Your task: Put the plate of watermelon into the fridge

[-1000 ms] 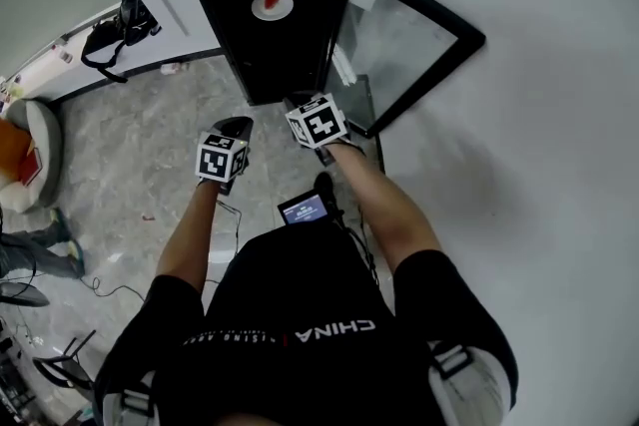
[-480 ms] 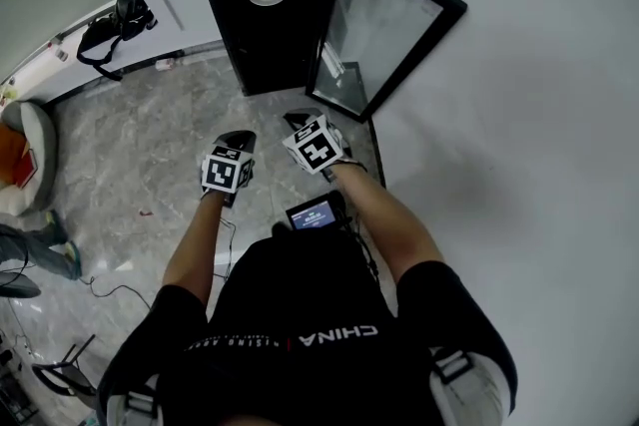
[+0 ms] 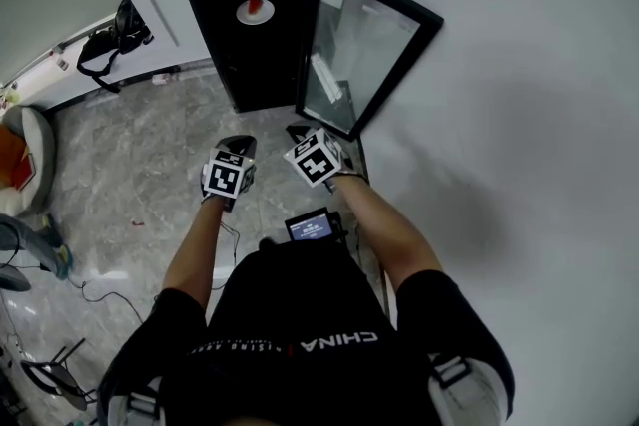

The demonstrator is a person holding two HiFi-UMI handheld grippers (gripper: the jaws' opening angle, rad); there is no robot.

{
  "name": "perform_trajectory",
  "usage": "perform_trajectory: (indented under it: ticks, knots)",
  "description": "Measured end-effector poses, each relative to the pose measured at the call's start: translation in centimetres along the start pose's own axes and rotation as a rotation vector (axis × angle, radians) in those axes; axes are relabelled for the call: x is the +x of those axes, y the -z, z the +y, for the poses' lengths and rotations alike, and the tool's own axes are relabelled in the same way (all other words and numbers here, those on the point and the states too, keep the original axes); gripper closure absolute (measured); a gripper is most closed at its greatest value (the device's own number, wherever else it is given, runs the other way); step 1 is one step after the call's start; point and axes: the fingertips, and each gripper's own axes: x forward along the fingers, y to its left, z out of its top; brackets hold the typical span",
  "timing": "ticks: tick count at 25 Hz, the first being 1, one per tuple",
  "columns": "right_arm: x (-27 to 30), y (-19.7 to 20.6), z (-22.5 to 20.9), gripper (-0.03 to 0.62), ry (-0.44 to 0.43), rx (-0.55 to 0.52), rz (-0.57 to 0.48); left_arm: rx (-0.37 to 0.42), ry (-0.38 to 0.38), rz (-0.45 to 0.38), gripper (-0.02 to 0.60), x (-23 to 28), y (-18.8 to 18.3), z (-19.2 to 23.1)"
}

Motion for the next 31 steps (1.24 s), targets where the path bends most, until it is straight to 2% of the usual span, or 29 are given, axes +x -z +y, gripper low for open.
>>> perform_trajectory:
  ticks: [7,16,31]
  knots:
    - [-0.6,-0.2,-1.3,0.578,-0.021,-0.024,-0.016,-0.004,0.002,-0.015,0.569,0.4,-1.7,-1.5]
    - [-0.9,-0.4,-1.7,0.579,-0.040,-0.032,-0.031,-0.032,-0.015,-0.016,0.569,0.4,-1.8,-1.6]
    - [-1.5,0.9,-1.4,0.579,-0.042,-0.015,0.001,0.013,-0.019,0.002,0.568,-0.3,-1.1,-2.1]
